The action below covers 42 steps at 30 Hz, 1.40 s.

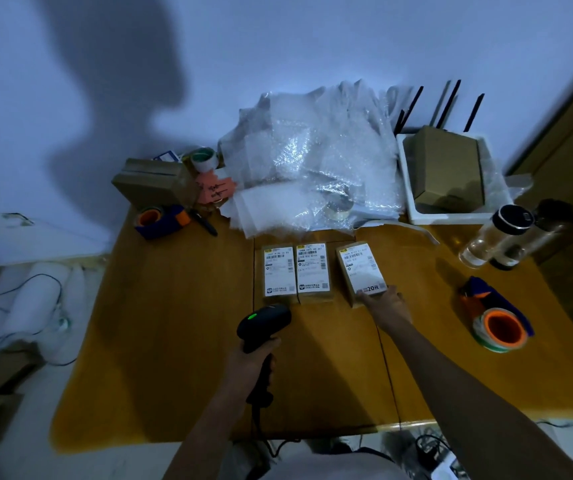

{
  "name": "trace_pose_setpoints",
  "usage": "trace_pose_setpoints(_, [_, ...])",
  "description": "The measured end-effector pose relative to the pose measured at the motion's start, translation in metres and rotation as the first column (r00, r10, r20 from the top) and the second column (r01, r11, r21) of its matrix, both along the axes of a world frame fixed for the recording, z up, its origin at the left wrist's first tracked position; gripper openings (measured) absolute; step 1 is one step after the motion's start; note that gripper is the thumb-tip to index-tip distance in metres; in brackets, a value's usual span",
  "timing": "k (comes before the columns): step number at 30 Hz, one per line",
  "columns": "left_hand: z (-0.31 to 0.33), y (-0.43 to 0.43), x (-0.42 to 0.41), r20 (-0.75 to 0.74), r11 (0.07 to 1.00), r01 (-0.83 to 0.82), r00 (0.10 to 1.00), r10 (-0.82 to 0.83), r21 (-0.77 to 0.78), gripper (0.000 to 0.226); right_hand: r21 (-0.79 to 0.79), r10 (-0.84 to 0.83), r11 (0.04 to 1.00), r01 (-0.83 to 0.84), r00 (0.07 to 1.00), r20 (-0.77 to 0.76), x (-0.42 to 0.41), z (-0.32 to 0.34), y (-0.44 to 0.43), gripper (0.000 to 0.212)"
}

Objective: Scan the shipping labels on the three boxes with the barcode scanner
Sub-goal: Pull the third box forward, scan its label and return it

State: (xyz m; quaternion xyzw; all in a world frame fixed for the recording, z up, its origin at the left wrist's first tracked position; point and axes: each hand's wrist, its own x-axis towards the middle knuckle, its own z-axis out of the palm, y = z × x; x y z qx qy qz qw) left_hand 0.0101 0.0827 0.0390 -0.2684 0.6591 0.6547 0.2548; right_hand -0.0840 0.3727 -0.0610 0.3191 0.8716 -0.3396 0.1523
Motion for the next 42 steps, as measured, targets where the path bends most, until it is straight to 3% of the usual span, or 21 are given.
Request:
trace_pose_setpoints(8, [0.001, -0.008, 0.008, -0.01, 1.0, -0.006, 1.0, 0.006, 0.014, 0.019, -0.071, -0.081, 0.994, 0.083, 0.996, 0.027, -0.004, 0.005, 0.0, 0.101])
trace_pose_setpoints(14, [0.006, -0.023, 0.014, -0.003, 1.0, -0.03, 1.0, 0.03, 0.003, 0.017, -0.314, -0.22, 0.924, 0.217, 0.975, 0.026, 0.0, -0.046, 0.021, 0.121])
trace_pose_setpoints(18, [0.006, -0.035, 0.018, 0.002, 0.999, -0.042, 0.999, 0.042, 0.002, 0.021, -0.487, -0.385, 0.804, 0.34, 0.923, 0.009, 0.026, -0.003, 0.0, 0.073])
trace_pose_setpoints(23, [0.01, -0.049, 0.023, -0.003, 0.999, -0.034, 0.999, 0.034, 0.014, 0.022, -0.646, -0.479, 0.659, 0.386, 0.877, 0.036, 0.054, 0.014, -0.013, 0.056])
trace_pose_setpoints(25, [0.011, -0.053, 0.024, -0.004, 0.999, -0.037, 0.999, 0.037, 0.016, 0.022, -0.697, -0.506, 0.601, 0.392, 0.861, 0.048, 0.066, 0.011, -0.015, 0.059])
trace_pose_setpoints(36, [0.01, -0.073, 0.032, -0.114, 0.998, 0.014, 0.993, -0.021, -0.058, 0.021, -0.861, -0.418, 0.467, 0.2, 0.908, -0.015, 0.118, 0.022, -0.049, 0.071])
trace_pose_setpoints(39, [0.014, -0.076, 0.035, -0.151, 0.997, 0.044, 0.987, -0.053, -0.064, 0.021, -0.87, -0.361, 0.468, 0.157, 0.932, -0.026, 0.127, 0.028, -0.063, 0.083])
trace_pose_setpoints(42, [0.018, -0.08, 0.037, -0.198, 0.992, 0.073, 0.976, -0.092, -0.099, 0.024, -0.865, -0.293, 0.488, 0.122, 0.956, -0.03, 0.132, 0.031, -0.078, 0.081])
